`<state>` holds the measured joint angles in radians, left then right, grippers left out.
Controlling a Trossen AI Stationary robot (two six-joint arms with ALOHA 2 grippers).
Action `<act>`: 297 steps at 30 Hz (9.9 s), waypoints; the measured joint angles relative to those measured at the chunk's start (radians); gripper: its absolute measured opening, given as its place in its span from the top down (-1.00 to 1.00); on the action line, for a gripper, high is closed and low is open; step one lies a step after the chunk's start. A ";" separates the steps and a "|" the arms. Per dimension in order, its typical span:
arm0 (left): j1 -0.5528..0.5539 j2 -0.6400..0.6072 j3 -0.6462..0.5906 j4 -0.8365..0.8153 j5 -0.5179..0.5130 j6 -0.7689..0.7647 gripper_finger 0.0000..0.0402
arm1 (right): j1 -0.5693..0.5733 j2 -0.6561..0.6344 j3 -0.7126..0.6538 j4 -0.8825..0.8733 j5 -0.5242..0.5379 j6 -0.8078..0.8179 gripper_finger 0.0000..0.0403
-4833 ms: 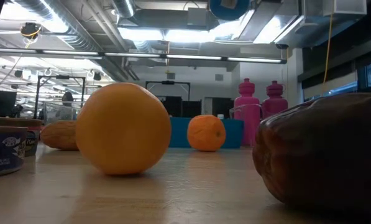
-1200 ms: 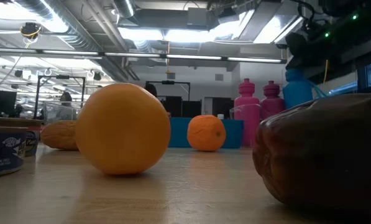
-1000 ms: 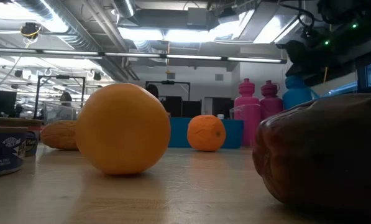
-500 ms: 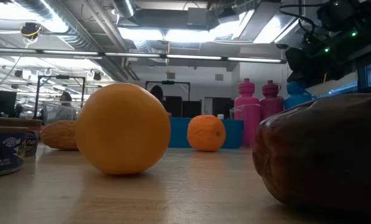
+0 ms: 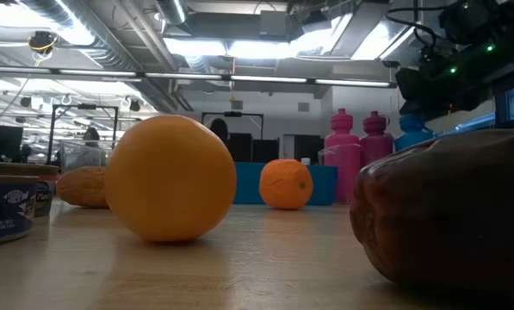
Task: Pick & Place Food Item
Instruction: Put the blue tumbler into the right transparent bin, then put the lemon into the blue bin
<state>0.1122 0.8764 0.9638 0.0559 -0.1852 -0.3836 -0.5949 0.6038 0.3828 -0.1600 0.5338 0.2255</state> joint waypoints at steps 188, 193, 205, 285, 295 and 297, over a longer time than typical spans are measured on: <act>0.063 0.049 0.121 -0.565 0.102 0.154 -0.52 | 1.425 1.000 0.884 -1.130 -0.326 1.267 0.54; 0.063 0.049 0.121 -0.585 0.116 0.156 -0.52 | 1.418 1.029 0.884 -1.057 -0.388 1.286 0.42; 0.062 0.049 0.121 -0.586 0.131 0.168 -0.52 | 1.381 1.032 0.766 -0.989 -0.504 1.433 -0.67; -0.073 0.214 0.121 -0.115 0.268 0.511 -0.52 | 0.935 0.733 0.989 -0.266 -0.448 0.689 0.10; -0.110 0.293 0.171 -0.007 0.337 0.518 -0.53 | 0.807 0.744 1.013 -0.260 -0.835 0.593 0.10; -0.121 0.324 0.213 -0.010 0.350 0.525 -0.53 | 0.775 0.754 1.012 -0.260 -0.885 0.593 0.10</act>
<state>-0.0091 1.2006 1.1764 0.0456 0.1643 0.1411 0.1805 1.3580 1.3952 -0.4195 -0.3511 0.8181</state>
